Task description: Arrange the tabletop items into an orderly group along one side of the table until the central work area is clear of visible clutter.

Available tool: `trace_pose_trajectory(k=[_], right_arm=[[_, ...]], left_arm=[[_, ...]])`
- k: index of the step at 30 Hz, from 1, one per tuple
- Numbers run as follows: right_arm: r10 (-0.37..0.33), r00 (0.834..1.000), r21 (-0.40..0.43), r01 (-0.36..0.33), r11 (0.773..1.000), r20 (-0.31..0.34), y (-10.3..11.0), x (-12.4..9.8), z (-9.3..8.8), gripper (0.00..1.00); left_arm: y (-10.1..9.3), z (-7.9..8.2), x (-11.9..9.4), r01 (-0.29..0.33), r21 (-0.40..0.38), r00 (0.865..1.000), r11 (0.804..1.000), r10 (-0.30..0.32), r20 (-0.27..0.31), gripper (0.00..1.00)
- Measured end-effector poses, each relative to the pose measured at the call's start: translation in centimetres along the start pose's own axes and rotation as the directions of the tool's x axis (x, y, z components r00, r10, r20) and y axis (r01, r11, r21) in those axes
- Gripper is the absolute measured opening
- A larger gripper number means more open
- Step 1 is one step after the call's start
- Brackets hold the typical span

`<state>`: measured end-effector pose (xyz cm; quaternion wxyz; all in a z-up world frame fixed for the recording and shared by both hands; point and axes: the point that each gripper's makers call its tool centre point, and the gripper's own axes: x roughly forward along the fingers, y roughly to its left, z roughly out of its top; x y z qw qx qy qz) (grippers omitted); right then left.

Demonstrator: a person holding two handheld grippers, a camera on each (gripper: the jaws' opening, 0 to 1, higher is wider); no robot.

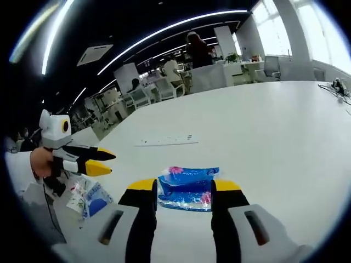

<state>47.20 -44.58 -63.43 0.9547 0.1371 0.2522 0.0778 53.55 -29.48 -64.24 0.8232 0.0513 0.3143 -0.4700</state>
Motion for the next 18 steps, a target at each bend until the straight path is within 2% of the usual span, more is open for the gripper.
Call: trace_pose_trajectory(k=[9, 18], right_arm=[[0.028, 1.0, -0.037, -0.028, 0.999, -0.004, 3.4, -1.0, -0.2, 0.41], [0.06, 0.998, -0.049, -0.061, 0.997, -0.012, 7.0, -2.0, -1.4, 0.41]], left_arm=[[1.7, -0.6, -4.0, -0.037, -0.023, 0.999, 0.999, 0.038, 0.035, 0.43], [3.8, -1.7, -8.8, -0.084, -0.043, 0.995, 0.996, 0.087, 0.056, 0.43]])
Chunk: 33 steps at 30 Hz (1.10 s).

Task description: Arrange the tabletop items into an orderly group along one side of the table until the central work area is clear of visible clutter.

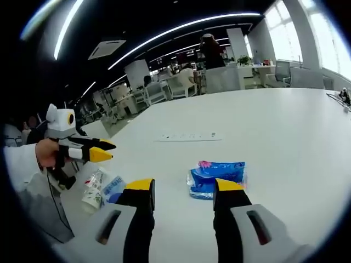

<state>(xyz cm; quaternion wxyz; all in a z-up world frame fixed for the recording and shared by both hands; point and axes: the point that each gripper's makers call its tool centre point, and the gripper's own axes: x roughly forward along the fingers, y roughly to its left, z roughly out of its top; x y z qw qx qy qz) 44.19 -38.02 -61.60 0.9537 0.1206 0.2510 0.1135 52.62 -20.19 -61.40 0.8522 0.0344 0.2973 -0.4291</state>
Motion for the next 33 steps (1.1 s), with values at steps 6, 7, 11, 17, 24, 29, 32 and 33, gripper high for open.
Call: trace_pose_trajectory(k=[6, 7, 11, 17, 24, 29, 32, 33], right_arm=[[0.015, 1.0, -0.005, -0.015, 1.0, -0.015, 2.7, -0.5, -1.5, 0.41], [0.017, 1.0, 0.001, -0.017, 1.0, -0.014, 3.2, -0.6, -1.7, 0.41], [0.018, 1.0, 0.008, -0.018, 1.0, -0.012, 4.6, -0.8, -2.3, 0.41], [0.017, 1.0, 0.012, -0.017, 1.0, -0.016, 6.9, -1.1, -3.2, 0.41], [0.013, 1.0, 0.015, -0.013, 1.0, -0.028, 9.0, -1.4, -4.7, 0.41], [0.006, 0.999, 0.021, -0.005, 1.0, -0.042, 10.2, -1.7, -5.9, 0.41], [-0.009, 0.999, 0.015, 0.009, 1.0, -0.048, 10.5, -1.8, -6.4, 0.4], [-0.012, 0.998, 0.011, 0.013, 1.0, -0.054, 10.5, -1.8, -6.6, 0.4]], left_arm=[[1.6, -0.3, -2.9, -0.024, -0.002, 1.0, 1.0, 0.024, 0.009, 0.43], [1.8, -0.3, -3.3, -0.028, 0.0, 1.0, 1.0, 0.028, 0.011, 0.43], [2.9, -0.7, -4.9, -0.041, 0.002, 0.999, 0.999, 0.041, 0.013, 0.42], [3.8, -1.5, -7.0, -0.044, 0.005, 0.999, 0.999, 0.044, 0.013, 0.42], [4.4, -2.3, -8.5, -0.04, 0.01, 0.999, 0.999, 0.04, 0.011, 0.42], [5.0, -3.1, -9.4, -0.039, 0.01, 0.999, 0.999, 0.039, 0.006, 0.42], [5.4, -3.5, -9.5, -0.038, 0.009, 0.999, 0.999, 0.038, 0.001, 0.42], [5.5, -3.6, -9.5, -0.037, 0.009, 0.999, 0.999, 0.037, -0.002, 0.42]])
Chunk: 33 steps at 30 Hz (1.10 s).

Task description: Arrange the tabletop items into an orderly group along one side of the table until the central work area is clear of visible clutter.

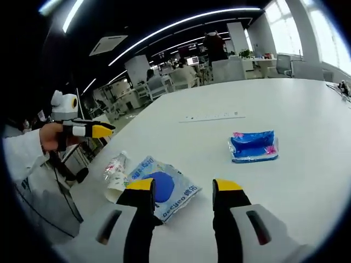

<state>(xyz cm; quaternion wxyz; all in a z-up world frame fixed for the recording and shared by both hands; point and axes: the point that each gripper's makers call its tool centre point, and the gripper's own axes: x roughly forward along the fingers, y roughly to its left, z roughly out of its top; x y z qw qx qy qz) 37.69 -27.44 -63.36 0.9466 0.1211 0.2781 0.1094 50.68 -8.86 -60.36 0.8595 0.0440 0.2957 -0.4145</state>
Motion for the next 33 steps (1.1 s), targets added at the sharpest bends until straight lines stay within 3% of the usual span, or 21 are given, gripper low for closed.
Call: trace_pose_trajectory(k=[15, 24, 33], right_arm=[[-0.013, 0.998, 0.022, 0.014, 1.0, -0.067, 0.5, 1.8, -3.6, 0.39], [-0.004, 0.994, 0.037, 0.009, 0.999, -0.113, 0.8, 3.0, -5.3, 0.37], [-0.01, 0.989, 0.063, 0.019, 0.998, -0.147, 0.7, 4.1, -6.9, 0.34]], left_arm=[[1.6, -2.5, 1.4, 0.014, 0.003, 0.998, 1.0, -0.014, -0.059, 0.4], [1.9, -3.9, 3.8, 0.038, 0.017, 0.993, 0.999, -0.036, -0.113, 0.39], [1.7, -5.7, 6.8, 0.072, 0.047, 0.978, 0.996, -0.062, -0.199, 0.37]])
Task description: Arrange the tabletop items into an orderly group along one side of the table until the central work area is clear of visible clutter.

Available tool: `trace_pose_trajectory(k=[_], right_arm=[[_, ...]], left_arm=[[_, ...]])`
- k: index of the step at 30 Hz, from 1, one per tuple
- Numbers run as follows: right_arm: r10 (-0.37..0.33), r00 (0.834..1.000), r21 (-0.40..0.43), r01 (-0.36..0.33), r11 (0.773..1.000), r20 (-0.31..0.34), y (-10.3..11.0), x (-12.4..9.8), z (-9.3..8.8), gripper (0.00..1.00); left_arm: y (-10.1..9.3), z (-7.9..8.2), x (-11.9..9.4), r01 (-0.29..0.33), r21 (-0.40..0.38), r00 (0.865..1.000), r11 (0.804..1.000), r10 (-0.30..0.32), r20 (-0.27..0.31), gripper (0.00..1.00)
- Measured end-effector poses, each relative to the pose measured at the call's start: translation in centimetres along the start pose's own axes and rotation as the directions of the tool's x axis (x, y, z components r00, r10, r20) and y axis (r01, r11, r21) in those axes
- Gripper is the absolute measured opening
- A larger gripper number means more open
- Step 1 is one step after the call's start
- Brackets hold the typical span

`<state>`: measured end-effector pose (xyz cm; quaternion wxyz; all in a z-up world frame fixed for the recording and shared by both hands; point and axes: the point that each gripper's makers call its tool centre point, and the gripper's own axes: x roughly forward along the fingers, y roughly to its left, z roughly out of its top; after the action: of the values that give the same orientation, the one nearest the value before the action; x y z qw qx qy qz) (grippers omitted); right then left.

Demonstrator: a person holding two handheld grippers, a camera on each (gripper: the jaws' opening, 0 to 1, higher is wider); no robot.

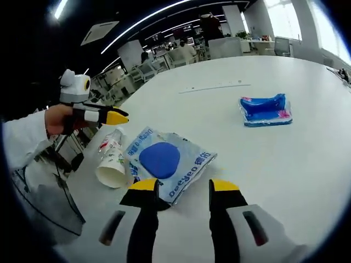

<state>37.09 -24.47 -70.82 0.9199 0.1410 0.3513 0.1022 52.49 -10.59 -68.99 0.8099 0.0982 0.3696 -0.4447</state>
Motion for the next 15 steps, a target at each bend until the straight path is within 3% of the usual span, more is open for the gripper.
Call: trace_pose_trajectory(k=[7, 15], right_arm=[[0.004, 1.0, 0.026, -0.004, 1.0, -0.021, 0.4, 1.0, -0.9, 0.33], [0.013, 0.999, 0.046, -0.012, 0.999, -0.039, 0.5, 1.6, -1.9, 0.28]], left_arm=[[0.2, -1.8, 1.6, -0.005, 0.035, 0.995, 0.999, 0.008, -0.098, 0.34], [-0.1, -3.3, 3.3, 0.012, 0.043, 0.986, 0.999, -0.005, -0.164, 0.3]])
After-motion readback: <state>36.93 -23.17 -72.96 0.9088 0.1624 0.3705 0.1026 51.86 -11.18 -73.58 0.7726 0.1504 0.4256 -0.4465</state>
